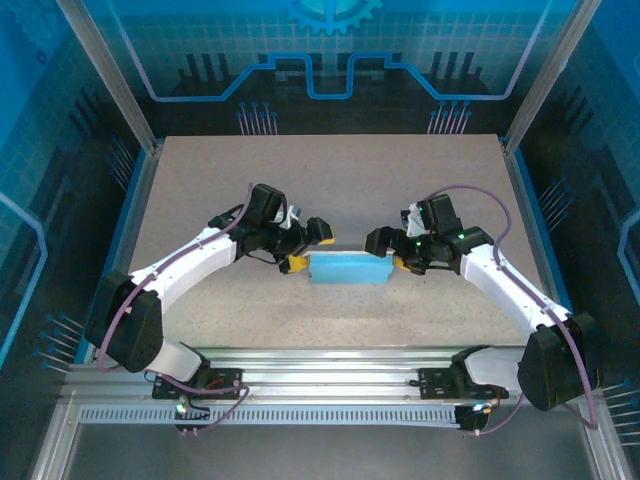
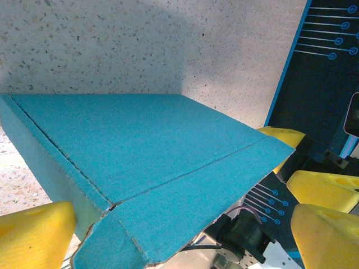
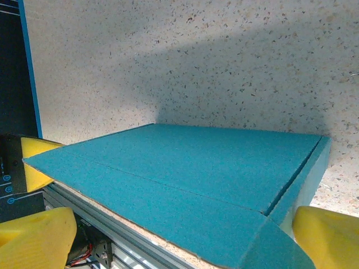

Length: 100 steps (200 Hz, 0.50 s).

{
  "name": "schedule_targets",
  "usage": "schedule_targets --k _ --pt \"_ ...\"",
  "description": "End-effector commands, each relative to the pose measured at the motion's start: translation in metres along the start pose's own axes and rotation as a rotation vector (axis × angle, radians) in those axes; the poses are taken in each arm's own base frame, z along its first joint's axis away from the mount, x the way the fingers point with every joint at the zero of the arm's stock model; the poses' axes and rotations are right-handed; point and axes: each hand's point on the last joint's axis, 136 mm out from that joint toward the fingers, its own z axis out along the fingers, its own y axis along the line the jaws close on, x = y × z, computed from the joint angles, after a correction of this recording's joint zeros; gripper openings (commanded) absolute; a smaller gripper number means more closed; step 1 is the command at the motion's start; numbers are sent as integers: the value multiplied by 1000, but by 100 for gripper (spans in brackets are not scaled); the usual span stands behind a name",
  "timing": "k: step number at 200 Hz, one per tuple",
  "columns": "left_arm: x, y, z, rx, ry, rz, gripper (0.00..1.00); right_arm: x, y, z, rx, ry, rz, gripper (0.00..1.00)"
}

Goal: Fold the paper box

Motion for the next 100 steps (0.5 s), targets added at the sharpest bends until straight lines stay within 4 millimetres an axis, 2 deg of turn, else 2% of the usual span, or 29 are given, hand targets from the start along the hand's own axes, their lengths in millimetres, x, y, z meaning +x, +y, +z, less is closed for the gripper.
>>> schedule_targets --k 1,100 --pt "-2 -11 -4 36 11 43 99 -4 2 -4 -7 -1 -13 100" --pt "-4 -7 -16 14 -17 66 99 -7 -2 -13 29 -38 -61 100"
